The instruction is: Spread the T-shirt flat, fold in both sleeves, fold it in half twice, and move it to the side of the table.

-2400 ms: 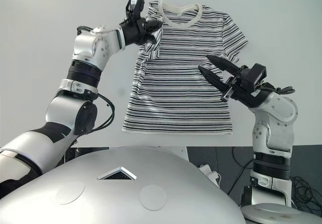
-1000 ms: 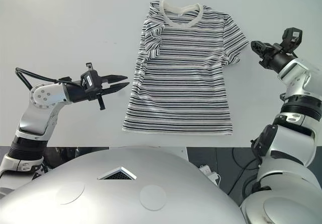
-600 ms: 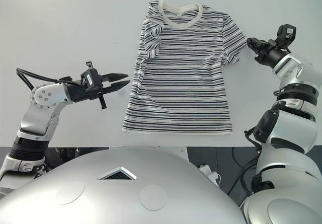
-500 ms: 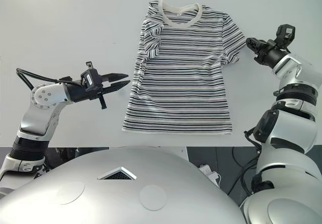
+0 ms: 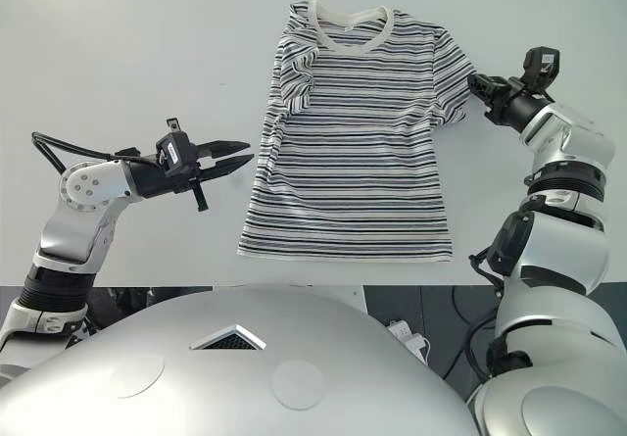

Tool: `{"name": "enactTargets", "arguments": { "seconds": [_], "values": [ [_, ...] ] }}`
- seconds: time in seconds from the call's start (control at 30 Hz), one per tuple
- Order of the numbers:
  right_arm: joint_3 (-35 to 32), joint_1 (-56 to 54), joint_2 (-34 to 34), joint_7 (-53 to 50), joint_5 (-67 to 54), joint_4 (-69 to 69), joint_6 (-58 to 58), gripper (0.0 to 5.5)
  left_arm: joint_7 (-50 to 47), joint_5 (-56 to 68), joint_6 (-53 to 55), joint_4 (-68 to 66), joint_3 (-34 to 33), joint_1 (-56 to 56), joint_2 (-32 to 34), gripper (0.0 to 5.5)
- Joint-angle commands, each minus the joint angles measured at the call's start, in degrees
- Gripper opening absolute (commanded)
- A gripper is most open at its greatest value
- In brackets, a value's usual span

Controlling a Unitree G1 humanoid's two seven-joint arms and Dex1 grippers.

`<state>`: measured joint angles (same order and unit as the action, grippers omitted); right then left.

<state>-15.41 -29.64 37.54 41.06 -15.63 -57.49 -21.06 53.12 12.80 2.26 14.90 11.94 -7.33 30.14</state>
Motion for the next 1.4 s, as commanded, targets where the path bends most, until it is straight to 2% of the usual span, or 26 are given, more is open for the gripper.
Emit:
{"name": "enactTargets", "arguments": {
  "seconds": [0.03,0.27,0.53,0.77,1.07,1.4],
  "values": [
    [0.56,-1.03,-0.54,0.53,0.67,0.87,0.99,1.25,-0.74,-0.47,0.91,0.12,0.29,0.97,0.28,0.76],
    [0.76,-0.14,-0.62,1.36,0.54,1.9,1.26,0.03,-1.07,-0.44,0.95,-0.1,0.21,1.02,0.24,0.76],
    [1.01,1.22,-1.26,2.27,0.2,5.04,0.83,0.03,-1.2,-0.31,1.31,0.01,0.24,1.04,0.36,0.76],
    [1.79,5.91,-3.54,1.49,-1.39,20.5,-4.15,0.03,-1.11,-0.5,1.23,-0.22,0.61,1.3,0.3,0.76],
    [7.03,10.49,-8.01,-3.26,-0.15,38.04,-10.0,0.03,-1.5,-1.13,1.1,-0.75,2.16,2.03,-0.31,0.76],
    [12.99,10.67,-10.92,-6.99,3.6,41.73,-9.61,0.03,-2.23,-1.21,1.19,-1.33,3.12,2.35,-0.91,0.76]
  ]
}}
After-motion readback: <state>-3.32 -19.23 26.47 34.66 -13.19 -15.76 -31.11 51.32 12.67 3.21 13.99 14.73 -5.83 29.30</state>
